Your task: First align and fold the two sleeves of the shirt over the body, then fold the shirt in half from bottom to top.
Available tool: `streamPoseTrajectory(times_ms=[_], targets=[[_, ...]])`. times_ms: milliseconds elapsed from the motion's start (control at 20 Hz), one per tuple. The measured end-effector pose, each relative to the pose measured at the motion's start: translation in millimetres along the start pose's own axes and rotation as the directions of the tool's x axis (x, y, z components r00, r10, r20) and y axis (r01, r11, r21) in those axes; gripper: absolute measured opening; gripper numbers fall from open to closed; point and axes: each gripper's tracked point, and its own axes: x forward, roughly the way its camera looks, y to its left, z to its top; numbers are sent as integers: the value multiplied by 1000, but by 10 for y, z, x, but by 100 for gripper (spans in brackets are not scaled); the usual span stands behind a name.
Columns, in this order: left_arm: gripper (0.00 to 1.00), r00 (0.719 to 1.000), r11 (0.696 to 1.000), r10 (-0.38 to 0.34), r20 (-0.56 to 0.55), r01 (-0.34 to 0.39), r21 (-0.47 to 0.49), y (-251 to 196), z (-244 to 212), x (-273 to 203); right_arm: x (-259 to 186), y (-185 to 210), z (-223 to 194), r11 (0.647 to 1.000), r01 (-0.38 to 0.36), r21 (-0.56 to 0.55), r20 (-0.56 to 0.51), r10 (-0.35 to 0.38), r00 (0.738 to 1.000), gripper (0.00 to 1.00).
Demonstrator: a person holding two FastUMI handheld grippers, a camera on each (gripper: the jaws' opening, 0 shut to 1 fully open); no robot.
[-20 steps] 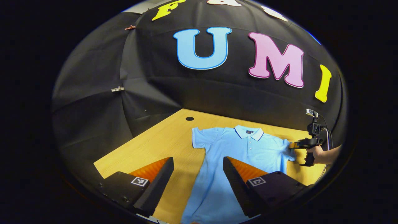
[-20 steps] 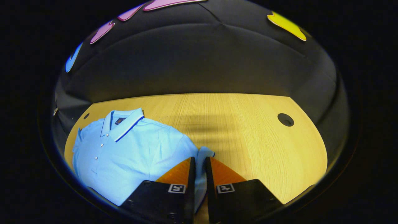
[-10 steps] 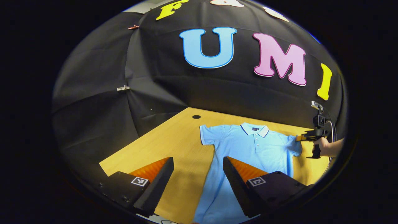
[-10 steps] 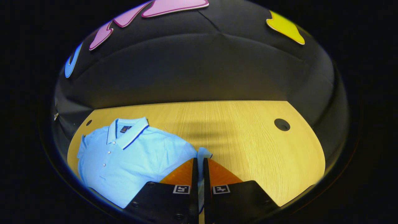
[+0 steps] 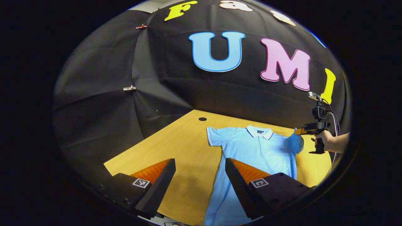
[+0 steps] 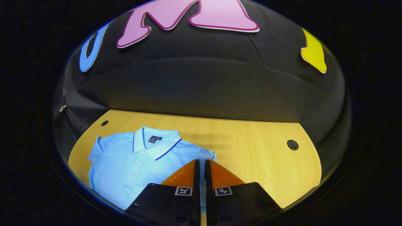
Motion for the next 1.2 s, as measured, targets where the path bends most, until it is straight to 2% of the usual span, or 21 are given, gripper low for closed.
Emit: streamPoseTrajectory(times_ms=[350,400,450,600,650,900,950,1050,1100,1200], targets=[[100,999,999,33,-6,-33,-30,383,-41,-58,40,680,-6,998,-51,-21,-17,51,999,11],[100,999,999,33,-8,-34,-27,429,-41,-45,62,785,-62,998,-60,-23,-32,60,998,5],[100,999,999,33,-10,-33,-21,456,-51,-27,79,887,-121,997,-73,-27,-48,71,996,11],[100,1000,1000,24,-12,-24,-13,522,-21,65,110,1223,-298,992,-122,-43,-90,118,989,13],[100,1000,1000,13,-11,-13,-16,510,-5,122,122,1361,-372,989,-144,-42,-103,139,985,19],[97,992,992,-126,-9,125,-12,185,219,573,9,1815,-518,967,-254,9,-142,253,957,23],[97,989,989,-145,-1,145,-10,118,302,674,-42,1849,-522,964,-267,8,-139,265,954,30],[97,984,984,-179,13,179,-2,-30,440,948,-148,1894,-494,955,-296,-7,-128,292,948,55],[97,981,981,-191,19,191,10,-96,506,1089,-207,1882,-478,952,-304,-17,-120,300,946,59],[97,976,976,-217,20,216,38,-237,599,1394,-367,1808,-452,950,-310,-32,-99,306,947,74]])
